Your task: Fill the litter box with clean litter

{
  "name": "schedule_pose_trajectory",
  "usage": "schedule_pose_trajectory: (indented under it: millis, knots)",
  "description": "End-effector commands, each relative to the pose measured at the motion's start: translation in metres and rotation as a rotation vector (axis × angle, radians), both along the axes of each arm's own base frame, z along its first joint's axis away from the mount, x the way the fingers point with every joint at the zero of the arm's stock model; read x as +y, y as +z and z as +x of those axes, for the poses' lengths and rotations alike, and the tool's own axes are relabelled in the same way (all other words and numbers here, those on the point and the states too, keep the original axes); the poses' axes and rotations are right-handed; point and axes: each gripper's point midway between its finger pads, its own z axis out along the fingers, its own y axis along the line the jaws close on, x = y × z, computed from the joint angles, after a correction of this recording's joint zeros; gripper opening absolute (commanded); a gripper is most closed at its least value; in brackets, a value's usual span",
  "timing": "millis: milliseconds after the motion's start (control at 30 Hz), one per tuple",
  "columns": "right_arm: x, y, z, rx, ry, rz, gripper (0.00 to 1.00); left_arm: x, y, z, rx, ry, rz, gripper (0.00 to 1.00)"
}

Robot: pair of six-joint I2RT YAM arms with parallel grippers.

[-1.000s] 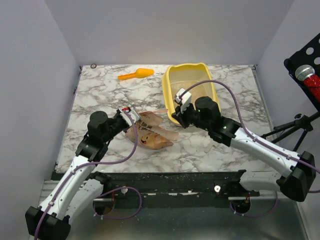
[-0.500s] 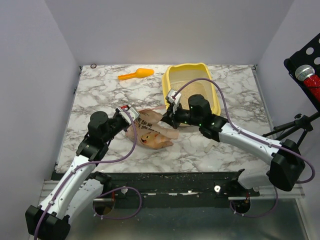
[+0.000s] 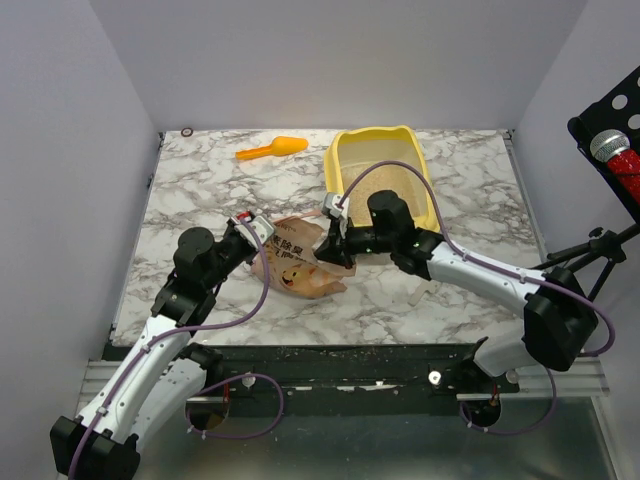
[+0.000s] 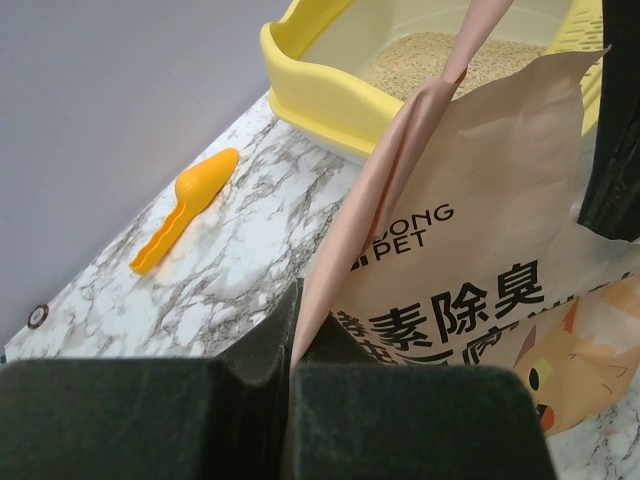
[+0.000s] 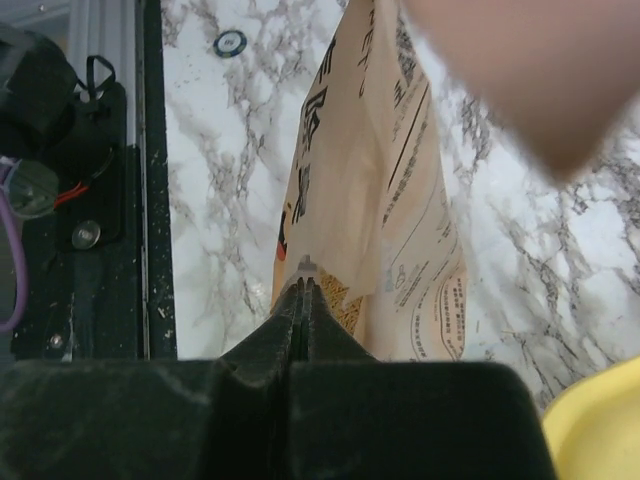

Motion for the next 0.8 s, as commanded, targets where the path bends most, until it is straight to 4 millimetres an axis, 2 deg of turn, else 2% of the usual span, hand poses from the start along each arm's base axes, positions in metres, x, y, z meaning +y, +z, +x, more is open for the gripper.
schedule_pose_trajectory:
  millis: [0, 167, 333, 533, 633, 767]
  knots:
    - [0.000, -0.015, -0.018, 0.061, 0.124, -0.042, 0.00, 0.007, 0.018, 0.004, -0.068, 0.047, -0.035, 0.00]
    - [-0.005, -0.021, -0.034, 0.098, 0.213, -0.082, 0.00, 0.007, 0.019, 0.002, -0.079, 0.045, -0.038, 0.00]
    - [-0.006, -0.030, -0.023, 0.135, 0.146, -0.139, 0.02, 0.005, 0.021, 0.002, -0.074, 0.038, -0.053, 0.00]
    - [-0.001, -0.048, -0.018, 0.209, 0.100, -0.165, 0.33, 0.016, 0.027, 0.007, -0.055, 0.124, -0.119, 0.00]
    - [0.003, -0.051, -0.018, 0.219, 0.090, -0.174, 0.40, 0.015, 0.024, 0.003, -0.032, 0.123, -0.150, 0.00]
    - [0.000, -0.058, 0.000, 0.167, -0.041, -0.241, 0.48, 0.014, 0.026, -0.001, -0.026, 0.120, -0.193, 0.00]
